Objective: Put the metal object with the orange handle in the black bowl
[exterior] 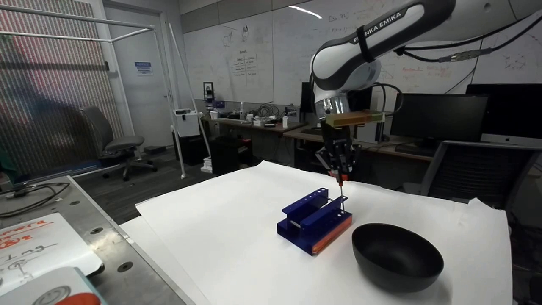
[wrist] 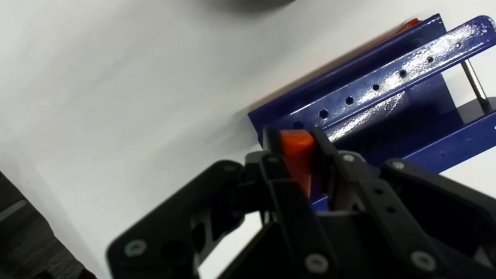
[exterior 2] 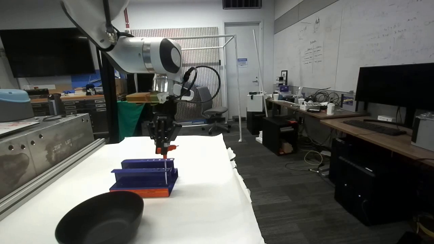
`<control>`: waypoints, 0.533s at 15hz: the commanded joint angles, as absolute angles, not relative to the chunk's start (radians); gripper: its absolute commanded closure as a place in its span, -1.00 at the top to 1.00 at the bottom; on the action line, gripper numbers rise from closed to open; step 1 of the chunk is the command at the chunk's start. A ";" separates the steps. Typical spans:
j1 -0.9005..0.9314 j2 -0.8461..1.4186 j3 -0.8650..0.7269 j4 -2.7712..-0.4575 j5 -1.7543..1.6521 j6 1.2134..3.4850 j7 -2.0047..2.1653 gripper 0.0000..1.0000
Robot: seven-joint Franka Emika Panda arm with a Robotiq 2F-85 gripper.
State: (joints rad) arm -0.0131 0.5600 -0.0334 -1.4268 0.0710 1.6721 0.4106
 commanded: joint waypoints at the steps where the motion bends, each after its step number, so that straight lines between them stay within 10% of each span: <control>1: -0.017 0.500 -0.042 -1.425 0.119 1.632 0.417 -0.79; 8: -0.022 0.307 -0.046 -1.409 0.219 1.339 0.532 -0.81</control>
State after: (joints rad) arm -0.0176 0.3668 -0.0392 -1.4224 0.1451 1.4831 0.4663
